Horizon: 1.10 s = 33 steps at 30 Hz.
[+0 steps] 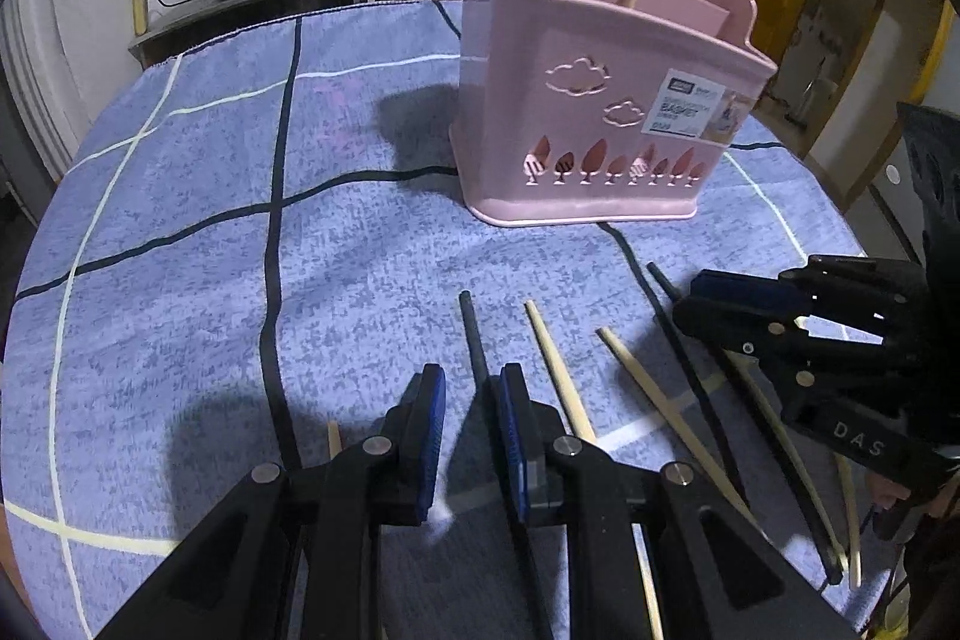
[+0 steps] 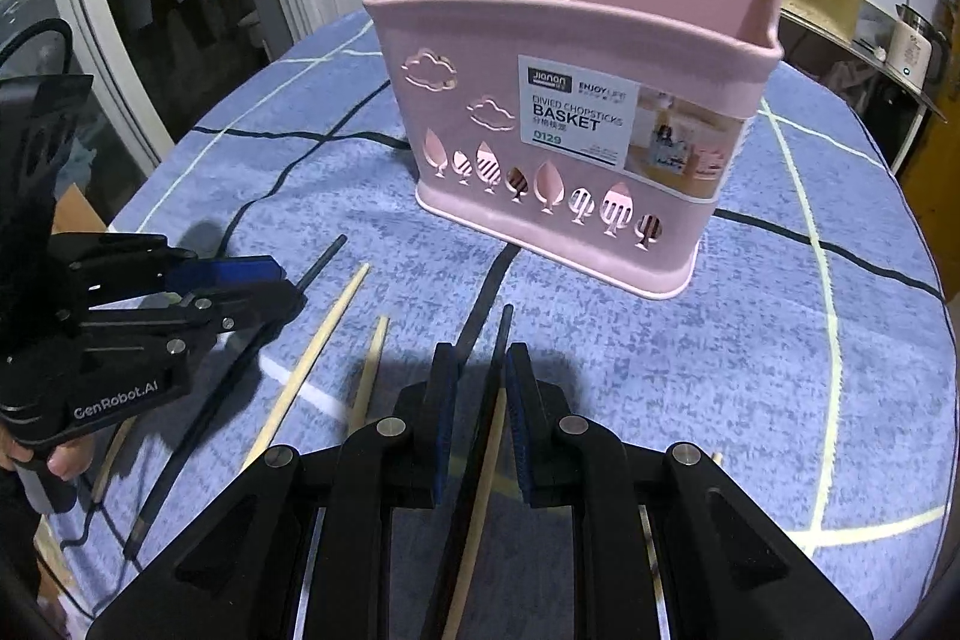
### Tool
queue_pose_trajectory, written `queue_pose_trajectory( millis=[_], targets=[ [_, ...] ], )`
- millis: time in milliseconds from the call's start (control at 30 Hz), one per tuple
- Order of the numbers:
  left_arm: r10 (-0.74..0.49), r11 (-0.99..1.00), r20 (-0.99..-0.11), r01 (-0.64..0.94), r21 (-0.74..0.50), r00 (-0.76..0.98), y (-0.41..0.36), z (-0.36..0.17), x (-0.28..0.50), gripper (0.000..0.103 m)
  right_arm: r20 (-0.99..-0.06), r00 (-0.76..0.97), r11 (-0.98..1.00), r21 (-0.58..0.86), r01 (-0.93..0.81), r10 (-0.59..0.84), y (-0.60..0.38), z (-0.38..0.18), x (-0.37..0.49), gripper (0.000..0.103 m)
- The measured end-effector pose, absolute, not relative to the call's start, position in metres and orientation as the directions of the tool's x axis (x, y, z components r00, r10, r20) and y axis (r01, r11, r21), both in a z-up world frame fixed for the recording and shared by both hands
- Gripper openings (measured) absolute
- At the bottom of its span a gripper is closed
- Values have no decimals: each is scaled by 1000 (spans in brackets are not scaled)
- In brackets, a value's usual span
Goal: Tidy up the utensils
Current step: 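Move both tools back down to the remaining chopsticks, then grasp a black chopstick with the left tool while the right tool grasps another black one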
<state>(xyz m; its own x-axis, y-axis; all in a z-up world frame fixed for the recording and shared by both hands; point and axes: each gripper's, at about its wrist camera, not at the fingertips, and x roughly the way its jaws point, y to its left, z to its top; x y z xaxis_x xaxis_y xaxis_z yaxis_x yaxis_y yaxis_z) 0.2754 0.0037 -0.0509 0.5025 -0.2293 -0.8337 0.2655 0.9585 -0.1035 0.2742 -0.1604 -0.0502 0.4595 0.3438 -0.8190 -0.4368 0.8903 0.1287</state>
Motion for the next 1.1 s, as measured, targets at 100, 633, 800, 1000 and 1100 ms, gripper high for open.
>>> queue_pose_trajectory(
  millis=[100,633,800,1000,1100],
  targets=[
    [-229,958,-835,267,-104,500,3,-52,277,18,-827,450,894,130,-429,336,-160,-54,278,17],
    [-167,955,-840,296,-8,516,-11,-54,271,20,-848,445,896,74,-437,287,-148,-56,279,17],
    [-151,956,-842,293,8,518,-14,-54,270,20,-850,441,895,73,-441,287,-143,-58,280,6],
    [-162,956,-844,294,-6,511,-15,-54,273,7,-845,428,888,110,-446,320,-141,-56,282,5],
    [-184,957,-847,287,-39,499,-12,-54,275,6,-831,439,886,129,-445,341,-144,-50,282,5]
  ],
)
